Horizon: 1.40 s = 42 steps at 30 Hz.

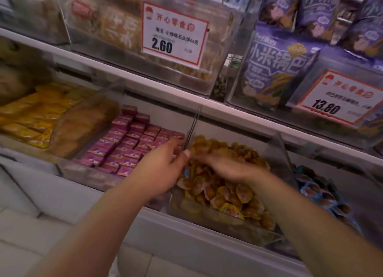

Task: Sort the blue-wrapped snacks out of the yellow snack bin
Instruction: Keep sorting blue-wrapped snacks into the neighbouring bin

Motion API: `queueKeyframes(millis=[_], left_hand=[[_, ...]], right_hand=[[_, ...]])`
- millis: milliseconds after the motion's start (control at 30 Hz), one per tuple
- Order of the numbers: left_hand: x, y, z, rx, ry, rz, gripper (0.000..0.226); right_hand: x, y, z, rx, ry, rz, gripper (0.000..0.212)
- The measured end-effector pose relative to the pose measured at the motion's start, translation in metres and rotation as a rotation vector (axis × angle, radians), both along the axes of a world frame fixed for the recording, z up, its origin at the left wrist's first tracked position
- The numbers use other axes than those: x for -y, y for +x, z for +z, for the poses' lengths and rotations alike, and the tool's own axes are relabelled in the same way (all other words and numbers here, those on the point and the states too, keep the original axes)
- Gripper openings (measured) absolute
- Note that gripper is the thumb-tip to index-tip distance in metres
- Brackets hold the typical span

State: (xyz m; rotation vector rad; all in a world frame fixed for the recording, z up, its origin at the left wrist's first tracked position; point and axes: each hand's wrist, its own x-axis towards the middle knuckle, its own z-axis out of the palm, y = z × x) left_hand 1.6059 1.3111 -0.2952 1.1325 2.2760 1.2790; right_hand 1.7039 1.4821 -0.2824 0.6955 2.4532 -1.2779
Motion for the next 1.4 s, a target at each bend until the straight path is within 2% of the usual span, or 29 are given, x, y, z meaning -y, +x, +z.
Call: queueKeyframes(millis=[33, 100, 133, 200, 300, 333, 400, 433, 500, 633, 700, 767, 833, 967, 1067, 1200, 1267, 1333, 1400], left_hand=[[0.002, 0.000, 0.000, -0.002, 0.002, -0.009, 0.043], [0.004, 0.000, -0.001, -0.021, -0.001, -0.016, 0.042], [0.003, 0.000, -0.001, -0.028, -0.004, -0.013, 0.042], [0.001, 0.000, 0.000, -0.025, -0.011, -0.002, 0.041], [-0.002, -0.001, 0.001, -0.013, -0.011, 0.015, 0.037], [-0.003, 0.000, 0.001, -0.014, -0.010, 0.023, 0.035], [-0.004, 0.001, 0.001, -0.022, -0.009, 0.039, 0.032], [-0.005, 0.001, 0.001, -0.029, -0.008, 0.046, 0.032], [-0.005, 0.002, 0.002, -0.047, -0.007, 0.051, 0.032], [-0.003, 0.004, 0.002, -0.048, 0.000, 0.050, 0.034], [-0.002, 0.003, 0.001, -0.048, 0.000, 0.041, 0.036], [-0.002, 0.001, 0.001, -0.053, 0.000, 0.028, 0.035], [-0.001, 0.000, 0.001, -0.042, 0.002, 0.017, 0.035], [0.001, 0.000, 0.004, -0.031, 0.002, -0.006, 0.037], [0.003, -0.001, 0.005, -0.044, -0.001, 0.017, 0.038], [0.002, 0.003, 0.008, -0.304, 0.132, 0.080, 0.040], [-0.001, 0.010, 0.013, -0.434, 0.176, 0.019, 0.046], [-0.008, 0.019, 0.016, -0.518, 0.119, -0.070, 0.057], [-0.015, 0.027, 0.016, -0.582, 0.076, -0.113, 0.061]], right_hand=[[-0.017, 0.002, 0.004, -0.051, 0.016, -0.106, 0.041], [-0.046, 0.011, 0.010, -0.101, -0.132, -0.300, 0.040], [-0.056, 0.017, 0.012, -0.120, -0.215, -0.342, 0.041], [-0.063, 0.024, 0.019, -0.133, -0.227, -0.334, 0.038], [-0.041, 0.018, 0.021, -0.205, 0.004, -0.236, 0.025], [-0.027, 0.014, 0.018, -0.250, 0.137, -0.142, 0.025], [0.000, 0.006, 0.002, -0.246, 0.363, 0.175, 0.028], [0.011, 0.002, -0.010, -0.205, 0.422, 0.322, 0.031], [0.021, -0.005, -0.031, -0.100, 0.516, 0.451, 0.037], [-0.003, -0.011, -0.045, -0.003, 0.840, 0.410, 0.063], [-0.017, -0.012, -0.044, 0.083, 0.872, 0.378, 0.077], [-0.023, -0.014, -0.045, 0.110, 0.871, 0.362, 0.078], [-0.022, -0.018, -0.048, 0.074, 0.871, 0.376, 0.070], [-0.013, -0.020, -0.047, 0.038, 0.781, 0.386, 0.048], [-0.021, -0.011, -0.038, -0.010, 0.603, 0.279, 0.025], [-0.044, 0.017, -0.004, -0.229, 0.404, -0.111, 0.027], [-0.043, 0.028, 0.012, -0.353, 0.168, -0.316, 0.031], [-0.027, 0.034, 0.024, -0.489, -0.129, -0.407, 0.032], [-0.009, 0.034, 0.030, -0.554, -0.226, -0.387, 0.028]])
